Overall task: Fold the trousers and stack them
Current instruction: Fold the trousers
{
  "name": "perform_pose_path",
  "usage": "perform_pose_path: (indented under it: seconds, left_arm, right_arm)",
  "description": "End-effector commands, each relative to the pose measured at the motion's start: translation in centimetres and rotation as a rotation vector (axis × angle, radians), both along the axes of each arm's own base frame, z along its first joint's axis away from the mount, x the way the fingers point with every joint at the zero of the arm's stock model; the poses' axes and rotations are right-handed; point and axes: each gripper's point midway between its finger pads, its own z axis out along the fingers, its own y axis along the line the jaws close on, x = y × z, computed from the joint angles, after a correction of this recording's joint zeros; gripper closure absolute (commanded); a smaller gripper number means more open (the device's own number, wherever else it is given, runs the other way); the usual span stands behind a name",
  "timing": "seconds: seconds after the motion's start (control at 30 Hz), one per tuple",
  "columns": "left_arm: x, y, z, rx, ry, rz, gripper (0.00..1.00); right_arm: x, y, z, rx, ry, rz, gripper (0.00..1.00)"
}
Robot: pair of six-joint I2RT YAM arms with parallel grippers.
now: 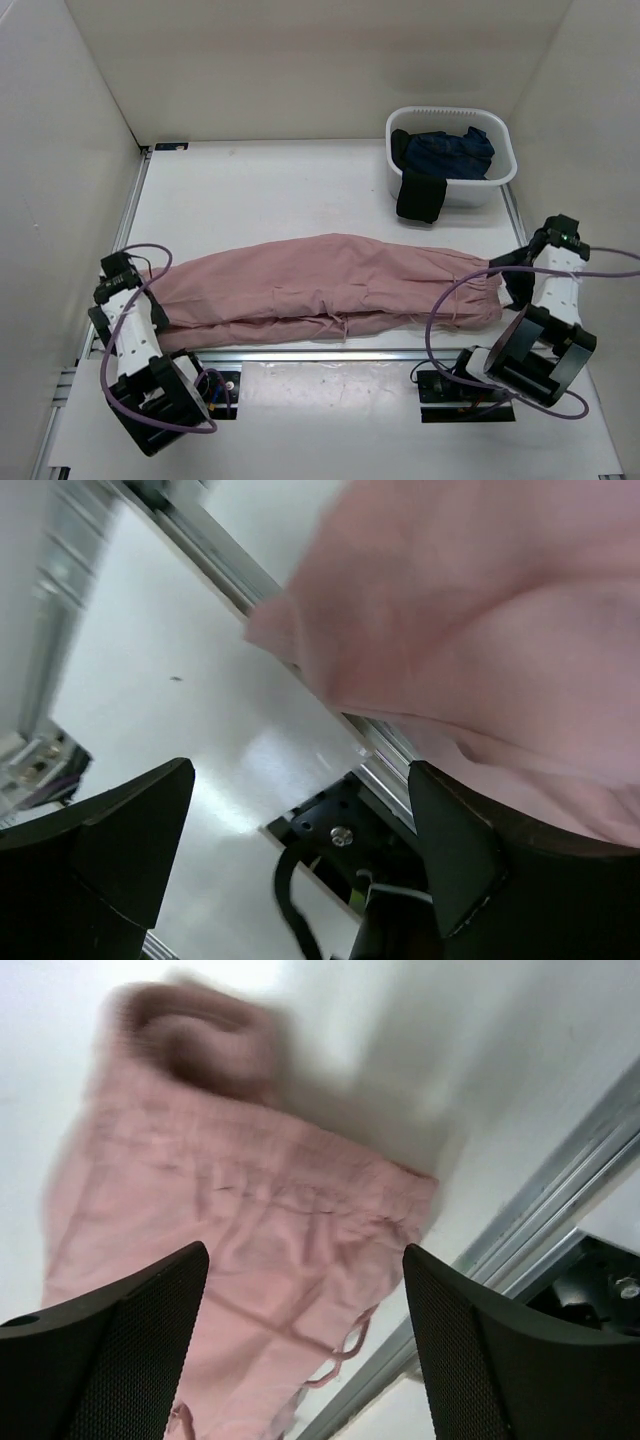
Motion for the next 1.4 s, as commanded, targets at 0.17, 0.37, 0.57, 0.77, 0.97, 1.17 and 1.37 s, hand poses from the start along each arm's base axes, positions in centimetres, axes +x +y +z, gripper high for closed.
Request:
perform_pose_path:
  seconds: [0.17,0.37,0.57,0.77,0.97,1.17,1.37]
  left_arm:
    - [4.8,2.2,10.8,0.043,-0.15,-0.009,0.0]
    - [7.7,-1.0,4.3,-0.175,-0.071,-0.132,0.06]
    - [2.7,-0.6,-3.6,-0.057,0.087,-0.113,0.06]
    - [1.9,-0.6,-7.5,-0.035,0.112,-0.117,0.07]
    - [9.7,1.2,-6.4,0.015,0.019,-0.189,0.1]
    - [17.4,2.4,-3.8,0.049,-0.053,-0.242,0.1]
    - [16.9,1.1,-3.4,-0.023,-0.059,-0.263,0.08]
  right_arm:
    - [6.2,3.9,11.1,-0.39,-0.154,0.413,0.13]
    - [7.0,14.7,5.4,-0.232,-0.147,0.709,0.6]
    - [-0.5,14.5,-4.5,-0.031,0.126,0.658,1.0]
    - [0.4,11.9,-7.4,-0.028,0.132,0.57,1.0]
    - [5.8,9.4,-7.6,-0.1,0.117,0.5,1.0]
    - [12.6,7.5,-4.5,-0.189,0.038,0.488,1.0]
    - [9.5,7.9,-1.8,-0.15,-0.004,0.519,0.62]
